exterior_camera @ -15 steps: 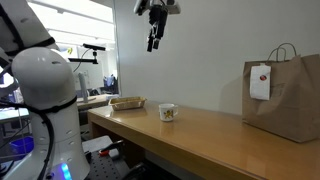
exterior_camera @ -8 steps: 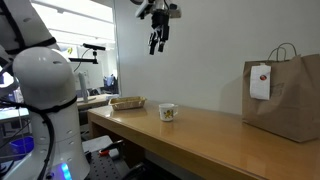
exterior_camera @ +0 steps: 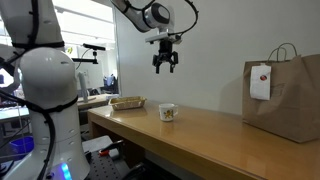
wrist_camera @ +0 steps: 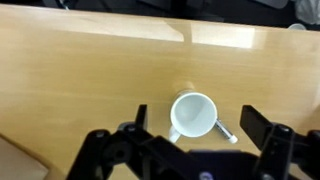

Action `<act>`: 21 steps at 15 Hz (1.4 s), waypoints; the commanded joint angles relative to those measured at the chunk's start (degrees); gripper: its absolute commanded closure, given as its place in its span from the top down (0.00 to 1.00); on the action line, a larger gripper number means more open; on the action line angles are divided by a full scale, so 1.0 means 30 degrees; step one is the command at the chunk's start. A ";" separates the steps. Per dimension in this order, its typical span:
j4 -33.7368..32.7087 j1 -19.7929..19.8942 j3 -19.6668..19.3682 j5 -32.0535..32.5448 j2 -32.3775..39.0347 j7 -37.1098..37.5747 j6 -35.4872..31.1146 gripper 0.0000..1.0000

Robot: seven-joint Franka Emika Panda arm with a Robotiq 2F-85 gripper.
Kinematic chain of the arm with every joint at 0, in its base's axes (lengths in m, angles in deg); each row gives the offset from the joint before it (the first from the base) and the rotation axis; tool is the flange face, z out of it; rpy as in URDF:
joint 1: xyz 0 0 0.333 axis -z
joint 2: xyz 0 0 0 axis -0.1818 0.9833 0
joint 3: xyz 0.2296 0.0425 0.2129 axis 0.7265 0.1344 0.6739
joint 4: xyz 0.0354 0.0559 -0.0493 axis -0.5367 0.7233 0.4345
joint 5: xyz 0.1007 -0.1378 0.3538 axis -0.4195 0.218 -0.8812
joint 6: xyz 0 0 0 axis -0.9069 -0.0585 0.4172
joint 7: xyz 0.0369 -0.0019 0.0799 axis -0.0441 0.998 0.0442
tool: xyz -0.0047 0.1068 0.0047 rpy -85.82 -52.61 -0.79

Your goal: Place the object inside the bowl

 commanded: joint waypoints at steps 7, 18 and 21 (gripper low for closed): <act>0.0062 -0.1318 0.1182 0.1400 0.2448 -0.6912 -0.2930 1.00; 0.0064 -0.1444 0.1973 0.1048 0.4408 -1.0357 -0.4550 1.00; 0.0005 -0.1439 0.1985 0.0900 0.4460 -1.0004 -0.4170 1.00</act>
